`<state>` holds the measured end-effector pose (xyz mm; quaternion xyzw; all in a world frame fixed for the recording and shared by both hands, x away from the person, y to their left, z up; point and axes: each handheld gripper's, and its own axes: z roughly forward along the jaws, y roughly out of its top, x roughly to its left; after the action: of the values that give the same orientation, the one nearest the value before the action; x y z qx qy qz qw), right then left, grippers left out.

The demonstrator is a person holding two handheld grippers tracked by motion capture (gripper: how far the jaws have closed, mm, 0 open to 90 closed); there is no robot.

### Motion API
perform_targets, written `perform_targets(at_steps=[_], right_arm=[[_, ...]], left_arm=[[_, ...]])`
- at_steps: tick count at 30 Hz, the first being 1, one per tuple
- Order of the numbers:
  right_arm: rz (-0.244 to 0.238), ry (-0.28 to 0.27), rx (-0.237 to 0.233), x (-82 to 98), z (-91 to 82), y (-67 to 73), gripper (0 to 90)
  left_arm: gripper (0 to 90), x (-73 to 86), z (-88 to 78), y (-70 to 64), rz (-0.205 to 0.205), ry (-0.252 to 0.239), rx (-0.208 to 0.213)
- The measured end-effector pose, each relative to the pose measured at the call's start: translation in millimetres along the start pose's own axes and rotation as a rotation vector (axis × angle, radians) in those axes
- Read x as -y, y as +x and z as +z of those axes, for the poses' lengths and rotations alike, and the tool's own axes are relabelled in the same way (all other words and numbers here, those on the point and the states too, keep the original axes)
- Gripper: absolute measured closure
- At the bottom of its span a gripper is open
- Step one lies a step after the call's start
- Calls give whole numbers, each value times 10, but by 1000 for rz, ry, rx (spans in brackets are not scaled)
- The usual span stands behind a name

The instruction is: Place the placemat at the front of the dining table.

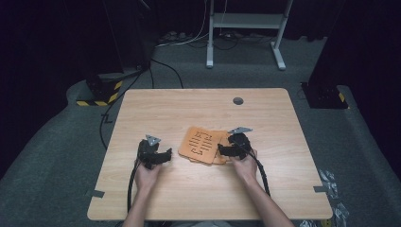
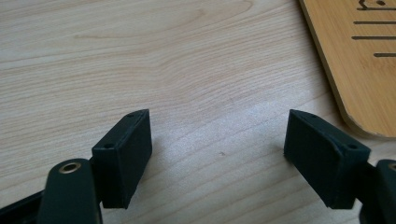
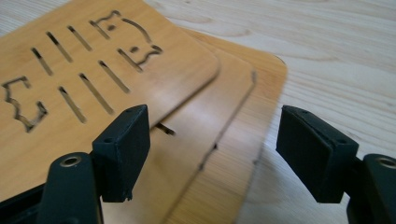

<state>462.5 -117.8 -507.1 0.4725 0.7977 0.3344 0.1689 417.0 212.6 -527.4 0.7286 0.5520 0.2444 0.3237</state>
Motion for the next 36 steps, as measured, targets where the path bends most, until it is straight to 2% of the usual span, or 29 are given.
perform_targets(at_steps=[4,5,7,8,10,15,16,25,32,33,35,36], right_arm=[[15,-1,10,45,-25,-78,259],[22,-1,19,70,-46,-133,260],[32,4,17,83,-60,-157,260],[43,-1,27,113,-74,-210,260],[53,-1,36,144,-86,-264,260],[73,0,55,209,-118,-367,260],[81,-1,66,239,-133,-414,260],[109,-4,109,328,-208,-587,260],[123,-16,184,458,-310,-764,257],[104,-23,198,477,-323,-806,254],[120,-24,198,497,-341,-828,252],[117,-51,210,553,-364,-888,245]], left_arm=[[239,6,-10,-10,-6,2,-2],[247,4,-22,-16,-13,6,1],[256,3,-30,-16,-19,9,13],[260,6,-41,-19,-31,3,36],[262,10,-49,-28,-35,-4,52],[263,-2,-84,-62,-46,-30,64],[264,-15,-102,-77,-50,-38,81],[264,-71,-163,-119,-43,-63,106],[265,-111,-196,-151,-48,-71,128],[265,-130,-207,-163,-39,-73,132],[266,-140,-208,-174,-40,-78,132],[280,-150,-218,-182,-39,-90,140]])
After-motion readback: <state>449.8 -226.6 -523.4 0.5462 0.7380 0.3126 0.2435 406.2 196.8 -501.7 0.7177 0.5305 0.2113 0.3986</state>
